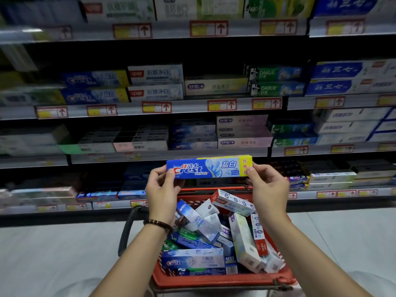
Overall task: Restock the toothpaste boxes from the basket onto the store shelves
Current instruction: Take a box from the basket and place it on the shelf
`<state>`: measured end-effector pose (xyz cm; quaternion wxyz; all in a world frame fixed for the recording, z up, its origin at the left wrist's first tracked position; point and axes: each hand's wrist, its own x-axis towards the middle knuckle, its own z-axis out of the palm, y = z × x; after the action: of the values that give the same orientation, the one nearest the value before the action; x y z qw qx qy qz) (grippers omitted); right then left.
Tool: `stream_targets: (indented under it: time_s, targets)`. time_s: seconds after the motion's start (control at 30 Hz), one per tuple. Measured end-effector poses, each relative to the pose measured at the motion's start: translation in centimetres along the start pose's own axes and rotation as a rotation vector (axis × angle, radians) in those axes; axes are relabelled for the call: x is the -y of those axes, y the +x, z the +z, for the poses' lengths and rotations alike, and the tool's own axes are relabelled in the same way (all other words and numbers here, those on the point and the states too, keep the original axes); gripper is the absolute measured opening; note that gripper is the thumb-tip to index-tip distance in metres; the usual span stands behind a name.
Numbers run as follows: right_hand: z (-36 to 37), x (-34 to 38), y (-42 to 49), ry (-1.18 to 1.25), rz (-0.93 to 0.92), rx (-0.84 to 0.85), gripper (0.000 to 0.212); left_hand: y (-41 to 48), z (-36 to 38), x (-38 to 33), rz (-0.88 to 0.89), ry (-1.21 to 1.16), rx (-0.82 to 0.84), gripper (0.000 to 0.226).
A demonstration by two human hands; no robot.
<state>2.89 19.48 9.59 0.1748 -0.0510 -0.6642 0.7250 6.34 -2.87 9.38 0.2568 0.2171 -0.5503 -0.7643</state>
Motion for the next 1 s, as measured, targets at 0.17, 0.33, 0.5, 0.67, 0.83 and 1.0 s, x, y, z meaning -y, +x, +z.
stream_targets:
  time_s: [0.17,0.33,0.5,0.67,0.83,1.0]
  targets:
    - [2.4,1.5,-0.2,-0.054,-0.044,-0.005,0.008,1.6,-1.4,-2.1,0.080,0.069,-0.022,0.004]
    - [4.5,3.0,0.2,-0.118,-0.080,0.021,0.006,3.4,-2.4,-5.2,0.190,0.178,-0.020,0.008]
    - [7.5,4.8,0.7,-0.122,-0.127,0.024,0.007,5.8,-3.7,-8.4,0.284,0.251,-0.018,0.011]
    - [11.0,6.3,1.1,-0.127,-0.156,0.074,0.006,7.8,-5.2,-11.3,0.346,0.274,-0.043,0.012]
    - [14.5,8.2,1.7,-0.139,-0.175,0.118,0.007,9.8,-6.6,-13.5,0.368,0.272,-0.066,0.013]
    - [17.8,10.0,2.3,-0.165,-0.204,0.162,0.014,11.6,-7.6,-15.6,0.403,0.278,-0.068,0.025]
